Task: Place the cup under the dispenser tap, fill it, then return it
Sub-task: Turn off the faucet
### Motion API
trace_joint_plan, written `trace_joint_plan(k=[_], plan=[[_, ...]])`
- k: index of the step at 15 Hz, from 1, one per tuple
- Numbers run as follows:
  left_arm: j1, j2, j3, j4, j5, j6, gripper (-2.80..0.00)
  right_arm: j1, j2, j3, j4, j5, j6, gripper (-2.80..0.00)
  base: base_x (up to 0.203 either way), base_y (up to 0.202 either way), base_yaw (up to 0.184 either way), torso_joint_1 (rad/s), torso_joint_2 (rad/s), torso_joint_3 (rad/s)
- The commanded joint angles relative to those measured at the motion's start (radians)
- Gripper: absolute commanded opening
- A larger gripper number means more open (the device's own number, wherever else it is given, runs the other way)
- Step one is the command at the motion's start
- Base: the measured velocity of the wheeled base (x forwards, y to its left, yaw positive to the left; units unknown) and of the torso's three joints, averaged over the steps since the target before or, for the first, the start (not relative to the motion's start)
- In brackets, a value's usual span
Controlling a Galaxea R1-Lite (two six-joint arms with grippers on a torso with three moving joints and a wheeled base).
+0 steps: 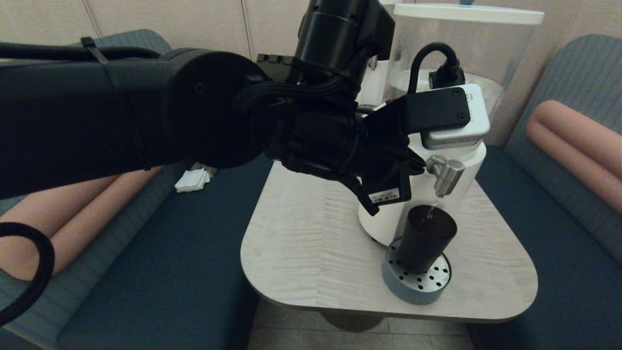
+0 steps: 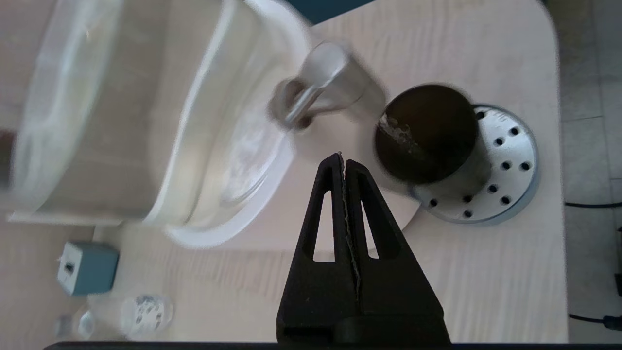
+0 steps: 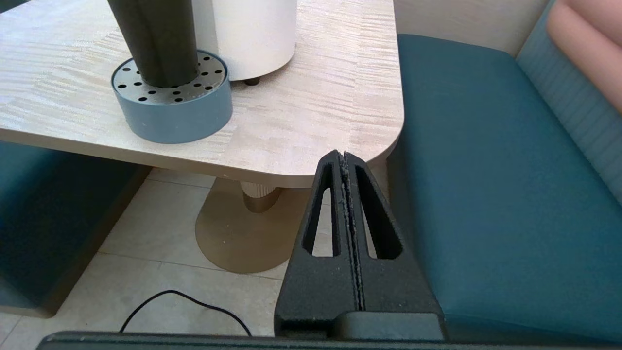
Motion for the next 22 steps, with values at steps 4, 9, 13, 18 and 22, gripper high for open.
trace_joint_plan(k=[4,9,13,18,22], plan=[[-0.003,0.024,0.000,-0.009,0.000,0.005,-2.80,0.000,-0.001,0.015,-0.001,0.000,-0.001,-2.80,0.000,0.000,0.000,0.000,0.00,0.000],[-0.001,0.061,0.000,-0.112,0.004,0.007,-2.80,0.000,-0.001,0.015,-0.001,0.000,-0.001,-2.80,0.000,0.000,0.000,0.000,0.00,0.000],[-0.001,0.080,0.000,-0.158,0.004,0.007,-2.80,0.000,-0.001,0.015,-0.001,0.000,-0.001,-2.80,0.000,0.000,0.000,0.000,0.00,0.000],[-0.001,0.094,0.000,-0.159,0.004,0.007,-2.80,0.001,-0.001,0.015,-0.001,0.000,-0.001,-2.80,0.000,0.000,0.000,0.000,0.00,0.000],[-0.001,0.104,0.000,-0.199,0.005,0.004,-2.80,0.001,-0.001,0.015,-0.001,0.000,-0.001,-2.80,0.000,0.000,0.000,0.000,0.00,0.000]])
